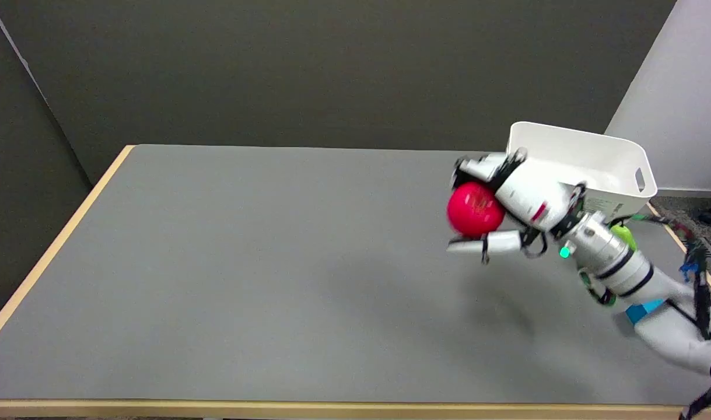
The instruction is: Place the red apple into the white box.
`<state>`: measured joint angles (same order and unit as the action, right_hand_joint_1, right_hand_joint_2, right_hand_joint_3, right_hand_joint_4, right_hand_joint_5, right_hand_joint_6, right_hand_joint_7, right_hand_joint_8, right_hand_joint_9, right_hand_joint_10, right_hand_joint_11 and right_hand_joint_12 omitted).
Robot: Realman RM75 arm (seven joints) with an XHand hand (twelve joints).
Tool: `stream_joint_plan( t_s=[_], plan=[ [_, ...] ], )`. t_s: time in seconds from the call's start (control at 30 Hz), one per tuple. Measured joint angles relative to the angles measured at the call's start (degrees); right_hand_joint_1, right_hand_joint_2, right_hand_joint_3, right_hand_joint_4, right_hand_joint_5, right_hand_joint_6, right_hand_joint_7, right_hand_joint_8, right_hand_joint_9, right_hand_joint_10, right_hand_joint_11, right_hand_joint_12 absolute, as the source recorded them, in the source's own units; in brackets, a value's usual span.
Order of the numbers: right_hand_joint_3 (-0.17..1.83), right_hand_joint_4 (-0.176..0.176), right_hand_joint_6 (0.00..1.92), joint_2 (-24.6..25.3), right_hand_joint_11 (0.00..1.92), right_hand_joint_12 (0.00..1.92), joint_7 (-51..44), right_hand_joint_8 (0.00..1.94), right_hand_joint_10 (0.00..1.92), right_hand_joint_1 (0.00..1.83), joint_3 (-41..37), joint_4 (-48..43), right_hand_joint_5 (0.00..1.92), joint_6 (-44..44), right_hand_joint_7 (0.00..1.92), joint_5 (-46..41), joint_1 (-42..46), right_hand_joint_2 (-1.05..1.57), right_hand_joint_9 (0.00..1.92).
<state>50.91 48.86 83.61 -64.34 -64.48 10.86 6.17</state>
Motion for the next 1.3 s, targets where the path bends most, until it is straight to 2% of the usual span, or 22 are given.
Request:
stream_joint_plan(
  t_s=[0.27,0.47,0.9,1.3],
  plan=[
    [0.33,-0.176,1.48,-1.96,0.75,1.92,-2.03,1.50,1.65,1.19,-3.56,0.78,0.68,8.34,0.73,-3.22,-6.79,1.11,0.92],
    [0.33,-0.176,1.48,-3.59,0.74,1.92,-2.93,1.50,1.65,1.19,-3.34,5.28,0.68,15.33,0.73,-2.71,-15.51,1.11,0.92],
    [0.32,-0.176,1.48,-6.93,0.74,1.92,-3.07,1.50,1.66,1.18,4.36,20.48,0.67,27.69,0.72,1.94,-33.98,1.12,0.92],
    [0.32,-0.176,1.48,-9.84,0.73,1.92,-0.64,1.50,1.66,1.18,10.08,32.17,0.67,37.00,0.72,4.08,-41.75,1.12,0.91]
  ],
)
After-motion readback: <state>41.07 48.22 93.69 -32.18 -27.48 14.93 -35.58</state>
